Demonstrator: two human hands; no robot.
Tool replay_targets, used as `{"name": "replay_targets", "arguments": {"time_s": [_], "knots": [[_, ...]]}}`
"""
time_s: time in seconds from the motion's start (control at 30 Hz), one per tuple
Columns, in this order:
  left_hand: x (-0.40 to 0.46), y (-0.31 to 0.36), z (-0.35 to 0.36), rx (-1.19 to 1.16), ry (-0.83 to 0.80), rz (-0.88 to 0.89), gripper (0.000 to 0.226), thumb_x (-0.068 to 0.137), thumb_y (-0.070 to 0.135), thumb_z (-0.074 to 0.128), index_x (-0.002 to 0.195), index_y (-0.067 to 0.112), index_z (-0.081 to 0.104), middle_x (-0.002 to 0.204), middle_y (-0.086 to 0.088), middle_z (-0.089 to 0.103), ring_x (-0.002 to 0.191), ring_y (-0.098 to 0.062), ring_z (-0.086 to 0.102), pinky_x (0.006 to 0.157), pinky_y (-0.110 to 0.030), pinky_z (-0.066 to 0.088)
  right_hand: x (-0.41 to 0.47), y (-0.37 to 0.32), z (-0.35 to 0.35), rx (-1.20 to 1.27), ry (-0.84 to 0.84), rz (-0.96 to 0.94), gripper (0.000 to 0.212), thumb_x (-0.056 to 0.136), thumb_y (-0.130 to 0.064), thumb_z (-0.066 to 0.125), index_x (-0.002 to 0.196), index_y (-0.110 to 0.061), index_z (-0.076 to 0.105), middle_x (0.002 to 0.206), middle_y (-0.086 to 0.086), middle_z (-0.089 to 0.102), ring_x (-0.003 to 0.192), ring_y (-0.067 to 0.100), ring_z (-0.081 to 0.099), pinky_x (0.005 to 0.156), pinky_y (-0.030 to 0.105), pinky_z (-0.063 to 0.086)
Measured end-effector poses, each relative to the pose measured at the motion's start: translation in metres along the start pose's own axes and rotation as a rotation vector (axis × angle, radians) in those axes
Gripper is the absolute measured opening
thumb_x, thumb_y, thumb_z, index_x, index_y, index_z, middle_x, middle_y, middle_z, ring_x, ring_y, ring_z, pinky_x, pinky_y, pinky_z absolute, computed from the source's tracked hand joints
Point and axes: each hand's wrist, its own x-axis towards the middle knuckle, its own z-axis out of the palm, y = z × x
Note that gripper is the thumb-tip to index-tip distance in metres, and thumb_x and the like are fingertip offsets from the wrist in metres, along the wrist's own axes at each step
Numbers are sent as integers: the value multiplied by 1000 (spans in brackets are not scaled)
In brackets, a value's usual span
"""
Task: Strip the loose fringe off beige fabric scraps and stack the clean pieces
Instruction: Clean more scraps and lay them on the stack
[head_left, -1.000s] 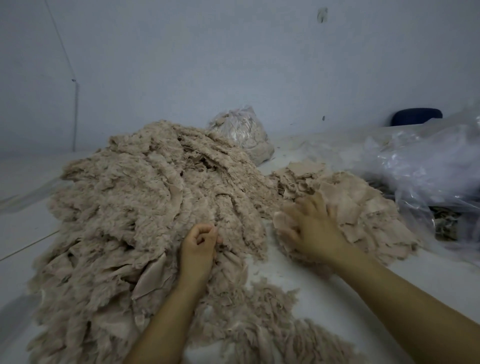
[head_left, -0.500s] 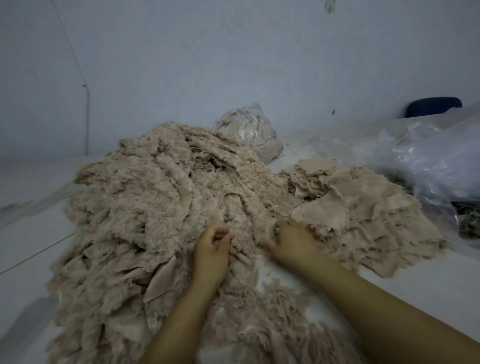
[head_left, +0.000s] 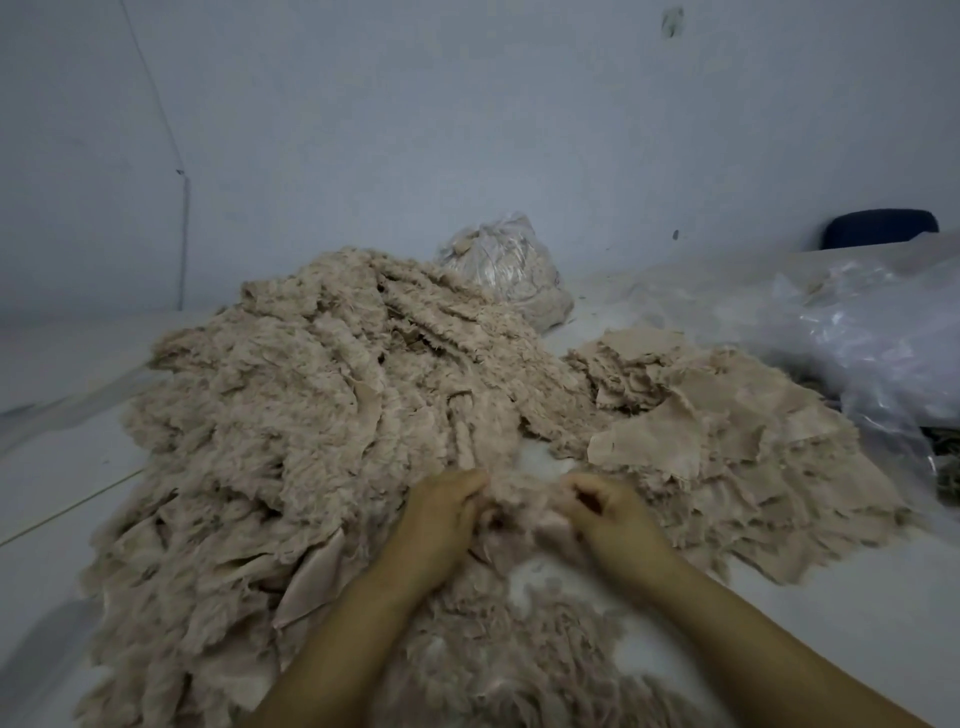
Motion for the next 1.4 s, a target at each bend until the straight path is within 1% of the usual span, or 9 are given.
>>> {"name": "replay_targets", "arguments": {"time_s": [0.13,0.2,0.27,0.47,0.67,0.9,1.03,1.2,1.4], "knots": [[-6,4,10,23,-57,-39,34,96,21,51,65,19,39,62,2,43,64,-16,41,59,-33,29,-1,2,0,244,11,100,7,86,-30,66,92,-28,64,79,-13,65,71,9,61,65,19,48],[-3,8,13,-16,-10,-31,37,96,21,52,63,26,36,59,11,39,63,-14,41,57,-30,26,-5,1,4,73,-125,8,33,80,-32,74,108,-43,61,104,-33,61,94,-10,60,75,9,47],[-4,12,13,-29,28,33,28,93,28,51,66,28,44,60,17,39,67,-11,40,59,-26,27,-3,1,7,-34,-91,-86,22,82,-20,74,96,-35,65,95,-29,65,88,-11,60,75,9,44],[-2,-6,19,70,-136,67,37,85,18,44,116,18,63,129,10,53,129,-11,34,114,-33,15,-9,-2,9,169,-97,-108,14,82,-17,69,70,-15,64,65,-11,62,63,2,56,63,14,43],[6,-17,16,106,-16,-325,13,92,7,46,94,5,59,95,-15,61,92,-30,58,66,-28,34,-6,-4,-5,519,158,-7,17,77,-29,63,74,-12,65,68,4,68,61,18,63,59,25,49],[-7,20,15,-544,-74,-180,55,83,38,62,135,26,47,129,17,51,117,3,50,92,-7,40,-4,-1,5,799,-47,253,37,83,-18,62,118,-7,61,110,19,69,94,29,67,85,42,53],[-4,25,18,-886,11,-427,39,89,11,62,123,26,50,65,9,59,57,-9,55,55,-18,46,-5,-1,5,785,0,264,37,78,-21,65,114,-13,61,96,12,73,80,24,70,66,34,59],[-2,18,17,-957,148,-468,9,94,10,53,93,14,59,41,10,34,38,-5,26,38,-15,25,-8,3,2,549,-17,239,58,66,-21,79,120,-23,57,84,3,70,80,23,70,70,30,56],[-8,27,23,-736,-47,-389,21,89,20,63,105,28,54,60,10,61,55,1,56,55,-11,42,-6,0,8,636,182,260,15,88,8,53,98,2,62,79,16,71,73,28,67,62,33,55]]}}
